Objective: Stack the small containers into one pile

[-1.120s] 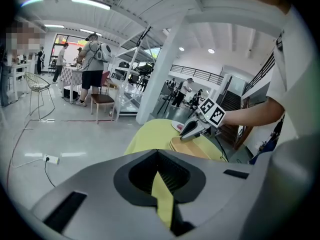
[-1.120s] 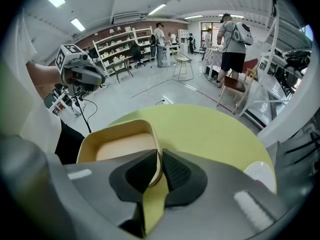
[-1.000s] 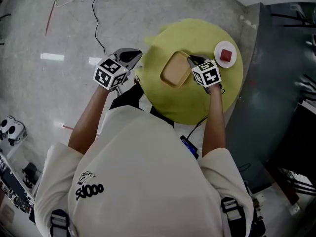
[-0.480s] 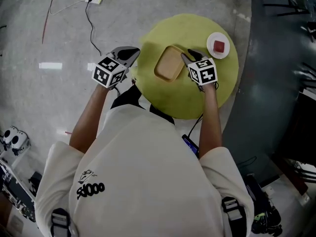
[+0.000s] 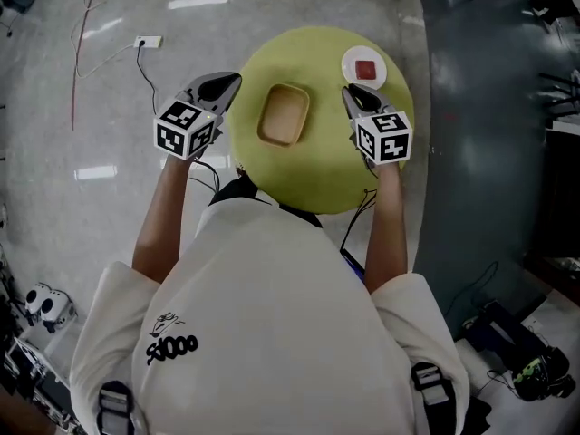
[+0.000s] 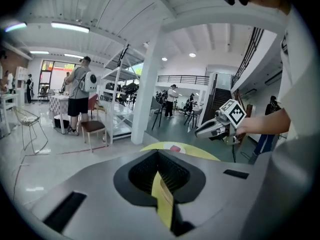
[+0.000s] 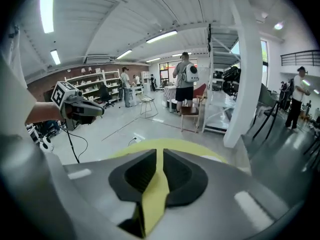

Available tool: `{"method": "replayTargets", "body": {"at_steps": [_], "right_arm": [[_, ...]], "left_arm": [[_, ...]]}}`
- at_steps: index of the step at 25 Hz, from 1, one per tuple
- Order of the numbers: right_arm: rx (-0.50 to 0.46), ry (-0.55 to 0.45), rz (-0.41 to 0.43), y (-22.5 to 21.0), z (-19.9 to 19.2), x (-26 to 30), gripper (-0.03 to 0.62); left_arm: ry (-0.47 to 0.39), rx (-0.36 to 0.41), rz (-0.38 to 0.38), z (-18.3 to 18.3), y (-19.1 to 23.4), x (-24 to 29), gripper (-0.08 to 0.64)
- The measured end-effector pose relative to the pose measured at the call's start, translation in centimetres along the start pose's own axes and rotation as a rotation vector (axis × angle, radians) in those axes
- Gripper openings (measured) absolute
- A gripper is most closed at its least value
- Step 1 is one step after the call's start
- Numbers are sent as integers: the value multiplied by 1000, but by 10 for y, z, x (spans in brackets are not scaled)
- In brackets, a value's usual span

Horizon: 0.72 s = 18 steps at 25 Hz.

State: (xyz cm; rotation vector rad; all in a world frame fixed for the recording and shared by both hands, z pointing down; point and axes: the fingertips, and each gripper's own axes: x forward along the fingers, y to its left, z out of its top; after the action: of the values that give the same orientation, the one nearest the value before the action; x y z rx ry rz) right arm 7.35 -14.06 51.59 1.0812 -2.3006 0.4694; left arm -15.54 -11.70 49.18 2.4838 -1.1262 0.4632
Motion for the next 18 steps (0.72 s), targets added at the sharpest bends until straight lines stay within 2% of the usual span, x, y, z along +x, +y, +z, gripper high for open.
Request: {"method": "replayTargets", "body": {"at_steps": [4,10,14,18], "right_arm": [[-11,-121,-91,-8,30,-46,12],[-67,-295,-195,-4,84,-121,11],[-90,-380,-242,-5,113,-159,11],[-116,-453,-280,-1,133,-194,11]], "left_arm": [[-64,116,16,48,-9,-5,6],[-176,270,38,122,-33,-25,6],[-256,340,54,163,-53,-37,6],[-332,380,52,188,-75,-51,6]]}}
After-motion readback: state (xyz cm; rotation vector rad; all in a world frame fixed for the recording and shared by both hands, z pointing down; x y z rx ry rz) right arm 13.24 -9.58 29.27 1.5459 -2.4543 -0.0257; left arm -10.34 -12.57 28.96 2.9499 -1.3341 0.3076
